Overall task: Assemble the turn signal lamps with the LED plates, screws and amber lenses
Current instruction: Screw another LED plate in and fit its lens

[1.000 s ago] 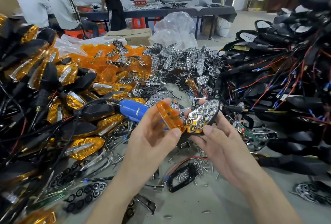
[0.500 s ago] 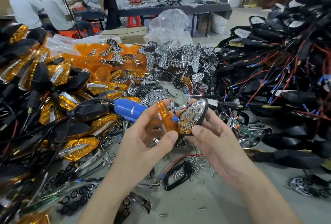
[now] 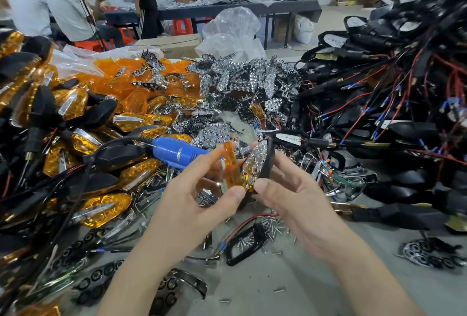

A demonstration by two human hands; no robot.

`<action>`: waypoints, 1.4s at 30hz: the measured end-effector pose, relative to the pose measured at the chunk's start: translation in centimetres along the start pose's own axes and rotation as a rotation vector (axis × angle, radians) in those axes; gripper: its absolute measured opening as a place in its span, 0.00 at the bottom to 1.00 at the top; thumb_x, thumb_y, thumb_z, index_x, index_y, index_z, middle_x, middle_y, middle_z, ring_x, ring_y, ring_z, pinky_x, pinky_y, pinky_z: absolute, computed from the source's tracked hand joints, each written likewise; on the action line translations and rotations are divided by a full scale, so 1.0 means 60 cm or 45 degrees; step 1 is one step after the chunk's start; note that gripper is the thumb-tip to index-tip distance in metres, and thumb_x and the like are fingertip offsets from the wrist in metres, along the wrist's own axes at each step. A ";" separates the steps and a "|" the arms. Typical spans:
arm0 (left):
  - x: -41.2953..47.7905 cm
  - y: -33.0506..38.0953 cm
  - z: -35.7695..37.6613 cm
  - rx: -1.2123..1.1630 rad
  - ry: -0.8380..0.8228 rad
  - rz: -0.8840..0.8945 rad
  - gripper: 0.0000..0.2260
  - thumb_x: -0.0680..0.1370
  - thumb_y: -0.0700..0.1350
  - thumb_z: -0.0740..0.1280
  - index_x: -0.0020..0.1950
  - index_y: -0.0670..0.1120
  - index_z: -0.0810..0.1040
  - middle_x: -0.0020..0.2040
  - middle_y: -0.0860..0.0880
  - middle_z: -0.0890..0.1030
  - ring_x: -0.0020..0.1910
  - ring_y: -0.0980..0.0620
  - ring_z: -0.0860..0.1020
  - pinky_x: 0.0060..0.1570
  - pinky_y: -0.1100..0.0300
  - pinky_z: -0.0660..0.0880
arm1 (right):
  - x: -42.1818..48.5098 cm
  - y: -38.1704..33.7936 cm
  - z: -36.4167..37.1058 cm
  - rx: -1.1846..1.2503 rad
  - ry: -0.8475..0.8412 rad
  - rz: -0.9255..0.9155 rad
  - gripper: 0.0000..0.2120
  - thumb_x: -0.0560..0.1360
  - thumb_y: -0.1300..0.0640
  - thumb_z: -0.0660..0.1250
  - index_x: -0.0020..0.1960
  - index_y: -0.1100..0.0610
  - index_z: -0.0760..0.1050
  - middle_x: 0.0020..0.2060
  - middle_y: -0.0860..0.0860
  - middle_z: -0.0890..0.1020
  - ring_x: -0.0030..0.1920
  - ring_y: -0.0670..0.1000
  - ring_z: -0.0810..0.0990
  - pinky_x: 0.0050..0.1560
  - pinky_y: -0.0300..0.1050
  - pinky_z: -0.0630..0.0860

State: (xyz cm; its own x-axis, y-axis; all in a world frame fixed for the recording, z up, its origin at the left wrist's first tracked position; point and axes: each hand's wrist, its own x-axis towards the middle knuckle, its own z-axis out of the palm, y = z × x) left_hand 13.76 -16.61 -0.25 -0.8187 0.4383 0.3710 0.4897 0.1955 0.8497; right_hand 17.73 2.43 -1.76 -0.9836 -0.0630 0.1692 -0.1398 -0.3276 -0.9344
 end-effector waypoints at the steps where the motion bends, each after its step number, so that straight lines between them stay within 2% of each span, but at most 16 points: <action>1: 0.000 -0.001 0.001 0.007 -0.004 0.000 0.26 0.74 0.58 0.69 0.72 0.63 0.70 0.56 0.53 0.82 0.56 0.47 0.80 0.56 0.66 0.75 | -0.001 0.000 0.000 -0.006 0.000 0.004 0.24 0.73 0.51 0.78 0.67 0.41 0.79 0.63 0.51 0.83 0.63 0.53 0.82 0.55 0.44 0.81; 4: 0.000 -0.004 0.003 0.035 -0.015 0.004 0.26 0.74 0.58 0.69 0.72 0.65 0.70 0.54 0.53 0.81 0.56 0.48 0.79 0.53 0.67 0.75 | -0.002 0.004 -0.002 -0.043 0.009 0.003 0.23 0.74 0.54 0.75 0.68 0.43 0.78 0.63 0.52 0.83 0.64 0.55 0.82 0.58 0.48 0.81; 7: 0.001 -0.007 0.004 0.067 -0.056 -0.003 0.26 0.74 0.58 0.68 0.72 0.66 0.69 0.55 0.53 0.80 0.58 0.47 0.78 0.60 0.57 0.76 | -0.002 0.008 -0.001 -0.087 0.020 0.004 0.24 0.73 0.53 0.76 0.68 0.45 0.79 0.63 0.54 0.83 0.61 0.58 0.82 0.62 0.52 0.80; 10: 0.001 -0.008 0.005 0.088 -0.078 0.020 0.25 0.74 0.57 0.68 0.71 0.65 0.70 0.54 0.52 0.79 0.57 0.45 0.78 0.61 0.50 0.76 | -0.002 0.011 -0.002 -0.117 0.013 -0.002 0.24 0.72 0.52 0.76 0.68 0.46 0.79 0.62 0.54 0.84 0.63 0.67 0.79 0.65 0.60 0.78; 18: 0.002 -0.012 0.003 0.100 -0.088 0.023 0.25 0.75 0.57 0.69 0.72 0.65 0.70 0.55 0.51 0.79 0.58 0.44 0.78 0.61 0.48 0.76 | -0.002 0.014 -0.005 -0.105 0.000 0.017 0.26 0.73 0.53 0.76 0.70 0.47 0.78 0.62 0.55 0.84 0.64 0.68 0.77 0.64 0.58 0.80; 23: 0.003 -0.012 0.002 0.118 -0.091 0.044 0.24 0.75 0.57 0.68 0.70 0.70 0.70 0.54 0.51 0.79 0.56 0.45 0.78 0.59 0.48 0.77 | -0.001 0.015 -0.008 -0.136 -0.012 0.027 0.28 0.73 0.51 0.77 0.72 0.47 0.76 0.64 0.54 0.83 0.65 0.65 0.79 0.66 0.65 0.76; 32: 0.002 -0.012 0.002 0.173 -0.109 0.068 0.25 0.75 0.58 0.68 0.72 0.67 0.69 0.52 0.53 0.78 0.56 0.47 0.78 0.58 0.50 0.77 | -0.001 0.014 -0.006 -0.138 -0.034 0.015 0.28 0.74 0.47 0.77 0.71 0.47 0.76 0.64 0.53 0.82 0.64 0.60 0.81 0.63 0.56 0.79; 36: 0.003 -0.012 0.004 0.170 -0.105 0.076 0.25 0.74 0.59 0.68 0.70 0.74 0.66 0.52 0.53 0.77 0.55 0.47 0.77 0.59 0.50 0.77 | -0.002 0.013 -0.007 -0.129 -0.041 0.017 0.28 0.73 0.47 0.78 0.71 0.47 0.76 0.64 0.53 0.83 0.62 0.58 0.82 0.60 0.52 0.80; 39: 0.001 -0.014 0.005 0.173 -0.116 0.073 0.26 0.74 0.60 0.67 0.71 0.73 0.65 0.53 0.53 0.76 0.55 0.46 0.76 0.58 0.50 0.77 | -0.001 0.013 -0.008 -0.127 -0.044 0.021 0.29 0.72 0.46 0.78 0.72 0.48 0.76 0.64 0.54 0.83 0.62 0.58 0.82 0.59 0.51 0.80; 42: 0.001 -0.016 0.006 0.171 -0.119 0.071 0.26 0.74 0.60 0.67 0.71 0.74 0.65 0.52 0.54 0.75 0.54 0.48 0.76 0.57 0.55 0.76 | -0.001 0.013 -0.007 -0.116 -0.055 0.016 0.30 0.72 0.45 0.78 0.72 0.48 0.76 0.65 0.53 0.82 0.63 0.58 0.82 0.61 0.53 0.80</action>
State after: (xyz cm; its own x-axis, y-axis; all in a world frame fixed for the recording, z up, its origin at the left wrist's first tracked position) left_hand 13.35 -16.46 -1.18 -0.7609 0.5301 0.3743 0.5742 0.2814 0.7688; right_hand 17.65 2.58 -2.61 -0.9797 -0.1081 0.1691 -0.1394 -0.2396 -0.9608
